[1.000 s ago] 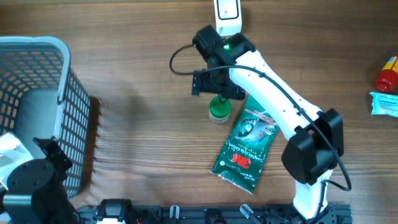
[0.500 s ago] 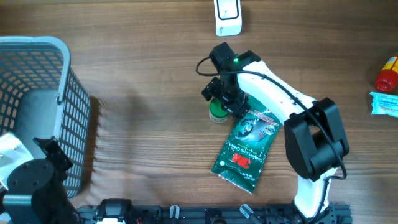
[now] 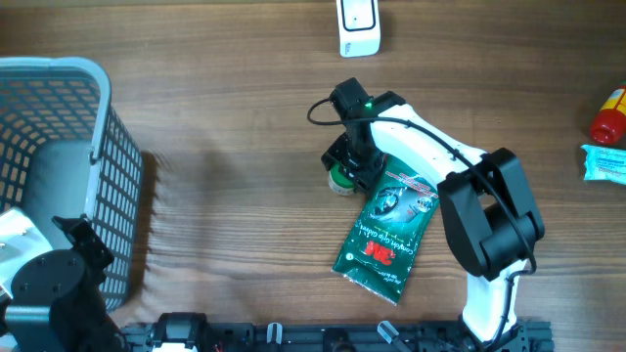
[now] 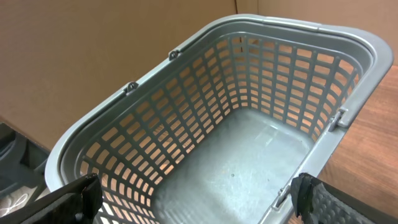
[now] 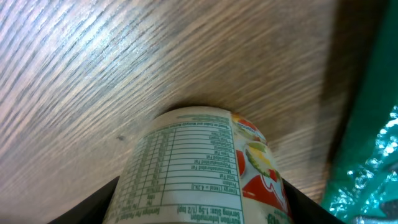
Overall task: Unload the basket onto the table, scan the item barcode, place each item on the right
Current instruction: 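Close the right gripper on the green-lidded jar and lift it, then hold the jar up in front of the white scanner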
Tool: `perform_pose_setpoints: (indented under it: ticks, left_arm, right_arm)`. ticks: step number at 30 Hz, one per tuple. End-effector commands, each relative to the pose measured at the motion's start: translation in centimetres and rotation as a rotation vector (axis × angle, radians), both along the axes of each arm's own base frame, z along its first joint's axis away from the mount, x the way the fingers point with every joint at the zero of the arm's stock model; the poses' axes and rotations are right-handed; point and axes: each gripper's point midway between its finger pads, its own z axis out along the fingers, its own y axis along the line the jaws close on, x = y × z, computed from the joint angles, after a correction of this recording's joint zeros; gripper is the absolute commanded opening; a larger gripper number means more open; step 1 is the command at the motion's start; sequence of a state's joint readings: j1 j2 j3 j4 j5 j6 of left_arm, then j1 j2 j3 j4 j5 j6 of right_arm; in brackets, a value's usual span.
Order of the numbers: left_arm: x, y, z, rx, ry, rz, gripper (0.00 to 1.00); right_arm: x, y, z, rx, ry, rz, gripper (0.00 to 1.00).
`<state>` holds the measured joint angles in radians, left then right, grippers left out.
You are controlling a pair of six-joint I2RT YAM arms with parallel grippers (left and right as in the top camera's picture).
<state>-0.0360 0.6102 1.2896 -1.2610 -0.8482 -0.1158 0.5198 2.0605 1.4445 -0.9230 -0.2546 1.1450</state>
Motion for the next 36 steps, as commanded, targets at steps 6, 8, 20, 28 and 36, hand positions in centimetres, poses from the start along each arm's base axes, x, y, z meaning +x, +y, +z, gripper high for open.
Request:
perform_pose_setpoints:
  ticks: [6,8,20,28,36]
  left_arm:
    - [-0.3,0.2,0.3,0.011,-0.004,0.016,1.00]
    - [-0.3,0.2,0.3,0.010,-0.004,0.016,1.00]
    - [-0.3,0.2,0.3,0.011,-0.004,0.016,1.00]
    - [-0.3,0.2,0.3,0.011,-0.004,0.016,1.00]
    - [-0.3,0.2,0.3,0.011,-0.004,0.016,1.00]
  right_arm:
    - [-1.4,2.3,8.1,0.440,-0.020,0.344,0.57]
    - [-1.6,2.2,10.3,0.517,-0.024,0.322,0.58]
    - [-8.9,-0.3,14.2,0.604,0.186,0.451,0.57]
    - [-6.0,-2.1,11.3,0.407,0.059,0.501,0.57]
    - [10.3,-3.0,12.0,0.170,-0.608,0.456,0.57]
